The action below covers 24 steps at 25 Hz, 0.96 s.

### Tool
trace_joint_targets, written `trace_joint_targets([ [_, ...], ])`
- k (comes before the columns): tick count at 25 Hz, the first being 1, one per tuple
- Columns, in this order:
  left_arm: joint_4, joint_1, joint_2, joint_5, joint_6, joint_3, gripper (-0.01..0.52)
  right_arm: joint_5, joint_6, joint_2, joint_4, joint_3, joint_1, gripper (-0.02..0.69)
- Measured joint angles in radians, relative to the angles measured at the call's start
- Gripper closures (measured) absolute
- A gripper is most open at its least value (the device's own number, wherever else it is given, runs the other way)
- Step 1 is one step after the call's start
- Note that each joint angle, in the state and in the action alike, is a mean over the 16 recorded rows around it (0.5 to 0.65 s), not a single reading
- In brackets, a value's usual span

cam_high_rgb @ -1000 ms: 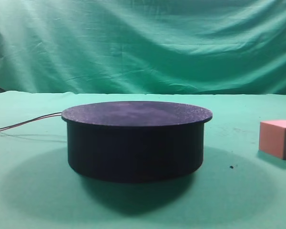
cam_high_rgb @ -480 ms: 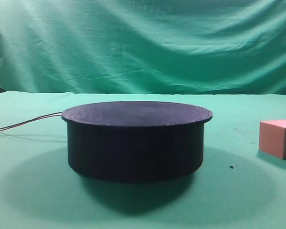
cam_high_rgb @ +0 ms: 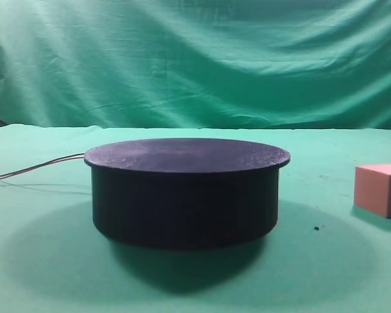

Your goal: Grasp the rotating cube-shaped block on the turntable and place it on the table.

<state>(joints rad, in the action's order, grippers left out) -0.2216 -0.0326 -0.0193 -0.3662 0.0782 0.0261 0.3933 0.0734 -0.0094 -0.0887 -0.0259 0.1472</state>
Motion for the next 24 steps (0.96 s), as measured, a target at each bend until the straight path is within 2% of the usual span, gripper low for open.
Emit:
trace_joint_targets([
  [24,0.000,0.000,0.000,0.000,0.000,0.000,0.514,0.001,0.000,0.000,0.000,0.000,-0.001,0.665],
])
